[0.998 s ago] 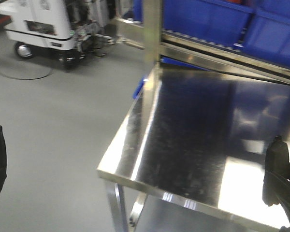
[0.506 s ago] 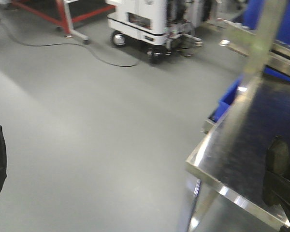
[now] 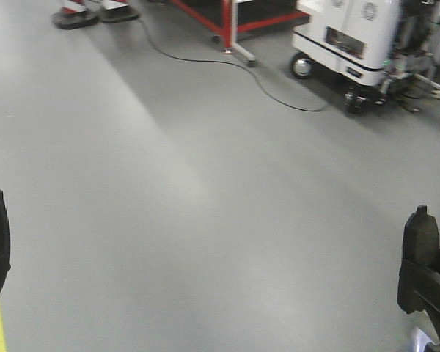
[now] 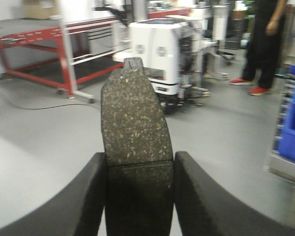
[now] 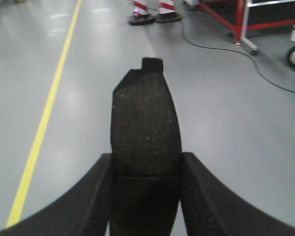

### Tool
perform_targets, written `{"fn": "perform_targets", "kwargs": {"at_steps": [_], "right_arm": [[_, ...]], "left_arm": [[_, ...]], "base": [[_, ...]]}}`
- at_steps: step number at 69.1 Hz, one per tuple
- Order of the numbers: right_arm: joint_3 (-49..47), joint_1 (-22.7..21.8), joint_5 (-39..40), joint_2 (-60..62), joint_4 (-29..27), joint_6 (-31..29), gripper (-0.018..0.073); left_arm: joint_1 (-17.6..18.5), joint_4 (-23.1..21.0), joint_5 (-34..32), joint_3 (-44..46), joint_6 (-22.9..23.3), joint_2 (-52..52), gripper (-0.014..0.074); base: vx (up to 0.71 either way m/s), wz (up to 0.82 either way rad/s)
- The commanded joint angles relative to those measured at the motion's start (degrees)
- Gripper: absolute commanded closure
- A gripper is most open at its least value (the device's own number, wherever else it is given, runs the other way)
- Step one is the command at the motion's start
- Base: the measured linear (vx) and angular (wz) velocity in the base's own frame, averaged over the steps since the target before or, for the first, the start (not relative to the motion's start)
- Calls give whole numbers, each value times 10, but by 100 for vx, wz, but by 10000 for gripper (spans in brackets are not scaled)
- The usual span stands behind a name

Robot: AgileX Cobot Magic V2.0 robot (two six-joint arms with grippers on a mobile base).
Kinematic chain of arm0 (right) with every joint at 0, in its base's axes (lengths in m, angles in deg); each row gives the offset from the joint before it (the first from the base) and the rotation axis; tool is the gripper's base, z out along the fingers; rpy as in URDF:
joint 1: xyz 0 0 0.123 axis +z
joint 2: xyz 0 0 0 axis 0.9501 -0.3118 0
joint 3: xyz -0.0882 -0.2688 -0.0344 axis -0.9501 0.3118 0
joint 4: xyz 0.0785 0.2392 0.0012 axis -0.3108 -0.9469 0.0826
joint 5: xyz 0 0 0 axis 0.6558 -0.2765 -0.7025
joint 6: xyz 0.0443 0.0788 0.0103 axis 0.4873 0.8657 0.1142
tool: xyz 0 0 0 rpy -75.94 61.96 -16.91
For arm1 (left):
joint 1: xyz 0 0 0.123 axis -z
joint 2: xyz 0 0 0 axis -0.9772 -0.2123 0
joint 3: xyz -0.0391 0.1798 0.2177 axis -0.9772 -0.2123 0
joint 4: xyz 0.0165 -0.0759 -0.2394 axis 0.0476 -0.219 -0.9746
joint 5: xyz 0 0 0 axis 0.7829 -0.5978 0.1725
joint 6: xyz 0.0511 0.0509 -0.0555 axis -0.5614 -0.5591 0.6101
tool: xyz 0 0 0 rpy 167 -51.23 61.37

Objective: Move and align brake pads A on conveyor
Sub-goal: 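Back away from the steel table and turn the base, then drive along the yellow floor line past the striped cones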

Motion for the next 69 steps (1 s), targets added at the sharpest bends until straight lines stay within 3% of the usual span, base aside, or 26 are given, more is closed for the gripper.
{"fn": "perform_targets", "kwargs": {"at_steps": [1,43,69], "right_arm": [[-18,-1,54,-3,5,-5,533],[-18,-1,54,-3,5,-5,533],[-18,-1,54,-3,5,-5,533]], "left_arm": [[3,1,-58,18,1,-3,449],[3,1,-58,18,1,-3,449],[3,1,-58,18,1,-3,449]], "base": [[15,59],[20,64],[33,35]]}}
